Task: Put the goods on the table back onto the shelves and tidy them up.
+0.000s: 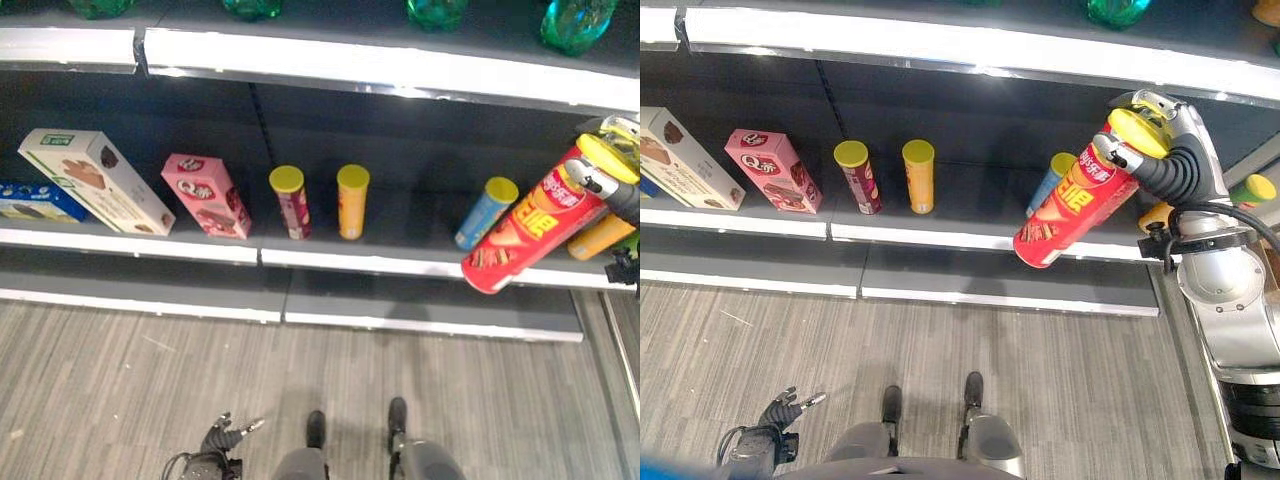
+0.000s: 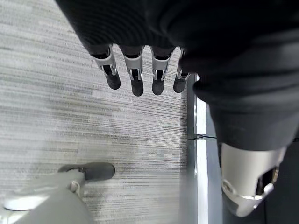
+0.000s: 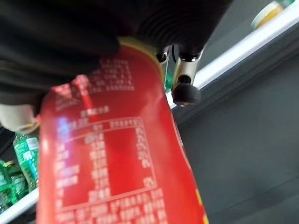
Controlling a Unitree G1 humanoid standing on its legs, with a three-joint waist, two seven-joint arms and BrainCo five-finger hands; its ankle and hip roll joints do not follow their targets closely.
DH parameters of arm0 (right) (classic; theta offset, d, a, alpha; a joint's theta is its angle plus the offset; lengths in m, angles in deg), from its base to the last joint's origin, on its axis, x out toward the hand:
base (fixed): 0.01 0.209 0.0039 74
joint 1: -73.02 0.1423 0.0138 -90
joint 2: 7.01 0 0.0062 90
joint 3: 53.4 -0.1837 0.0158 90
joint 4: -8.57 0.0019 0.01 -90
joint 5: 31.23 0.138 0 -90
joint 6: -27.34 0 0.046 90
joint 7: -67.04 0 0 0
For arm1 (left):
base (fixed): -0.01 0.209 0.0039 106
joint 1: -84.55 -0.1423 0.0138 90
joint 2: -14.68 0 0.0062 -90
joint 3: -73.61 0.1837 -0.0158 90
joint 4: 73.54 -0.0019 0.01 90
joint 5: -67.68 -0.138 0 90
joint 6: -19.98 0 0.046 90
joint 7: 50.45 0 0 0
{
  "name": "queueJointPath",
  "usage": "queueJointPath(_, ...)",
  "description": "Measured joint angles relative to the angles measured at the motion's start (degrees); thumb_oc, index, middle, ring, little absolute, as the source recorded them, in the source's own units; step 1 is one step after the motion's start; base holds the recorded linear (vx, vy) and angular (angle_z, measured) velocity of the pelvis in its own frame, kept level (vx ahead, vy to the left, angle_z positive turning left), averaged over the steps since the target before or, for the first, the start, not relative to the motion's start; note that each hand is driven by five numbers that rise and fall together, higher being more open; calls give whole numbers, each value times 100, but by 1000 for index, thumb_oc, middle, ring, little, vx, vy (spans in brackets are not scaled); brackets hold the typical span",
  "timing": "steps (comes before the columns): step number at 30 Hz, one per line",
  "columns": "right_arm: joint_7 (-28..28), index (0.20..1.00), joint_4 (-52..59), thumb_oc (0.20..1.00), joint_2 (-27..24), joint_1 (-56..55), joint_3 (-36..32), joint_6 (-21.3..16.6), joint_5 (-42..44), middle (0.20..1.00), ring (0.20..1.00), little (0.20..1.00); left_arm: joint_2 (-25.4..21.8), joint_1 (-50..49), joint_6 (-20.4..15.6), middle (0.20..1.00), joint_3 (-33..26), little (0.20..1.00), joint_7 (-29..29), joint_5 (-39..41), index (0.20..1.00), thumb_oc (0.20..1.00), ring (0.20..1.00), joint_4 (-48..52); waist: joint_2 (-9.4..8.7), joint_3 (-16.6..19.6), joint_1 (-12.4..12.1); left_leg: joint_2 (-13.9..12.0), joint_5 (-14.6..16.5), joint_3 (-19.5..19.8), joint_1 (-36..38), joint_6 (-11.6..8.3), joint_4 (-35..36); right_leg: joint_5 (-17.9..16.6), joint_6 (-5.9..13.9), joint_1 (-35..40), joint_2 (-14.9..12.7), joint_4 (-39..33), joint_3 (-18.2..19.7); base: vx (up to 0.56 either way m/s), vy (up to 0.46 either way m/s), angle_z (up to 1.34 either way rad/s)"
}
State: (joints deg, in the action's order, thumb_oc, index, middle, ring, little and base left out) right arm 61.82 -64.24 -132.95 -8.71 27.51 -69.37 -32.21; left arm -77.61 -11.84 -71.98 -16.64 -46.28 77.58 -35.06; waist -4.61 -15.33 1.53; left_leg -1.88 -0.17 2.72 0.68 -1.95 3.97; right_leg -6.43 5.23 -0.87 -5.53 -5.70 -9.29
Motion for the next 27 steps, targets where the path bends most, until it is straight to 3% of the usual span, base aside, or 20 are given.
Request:
queueJointPath(6,211,200,-152,200,5,82,801,4,-108,200,200,200,11,-64,1,1000,-3,1000,8,-135,1000,1000,1000,-6,-25,-14,-19,23,-28,92,-27,11,102,29,30,-17,-32,0,-89,6,-26,9)
queueJointPath(8,240,200,-640,200,5,283,1351,23,-394,200,200,200,5,-65,-1,1000,-3,1000,16,-167,1000,1000,1000,-11,-59,-34,-116,35,-36,129,-70,10,102,41,45,-39,-49,-1,-145,-17,-21,11)
queueJointPath(15,274,200,-1808,200,5,844,2079,162,-1041,200,200,200,5,-98,-1,1000,-5,1000,56,-169,1000,1000,1000,-94,-40,-58,-399,67,-95,322,-202,-2,100,58,28,-61,-87,2,-346,10,-10,16)
queueJointPath(22,27,200,-2340,200,419,1286,2121,329,-1277,200,200,200,8,-174,2,1000,-3,1000,190,-166,1000,1000,1000,-214,49,-96,-562,162,-122,585,-150,-11,102,109,40,137,-187,2,-603,13,4,22)
queueJointPath(27,-208,200,-2653,200,421,1472,2127,475,-1531,200,200,200,10,-270,0,1000,1,1000,210,-115,1000,1000,1000,-153,60,-106,-697,199,-133,616,-209,2,90,113,47,123,-226,2,-661,-4,4,6)
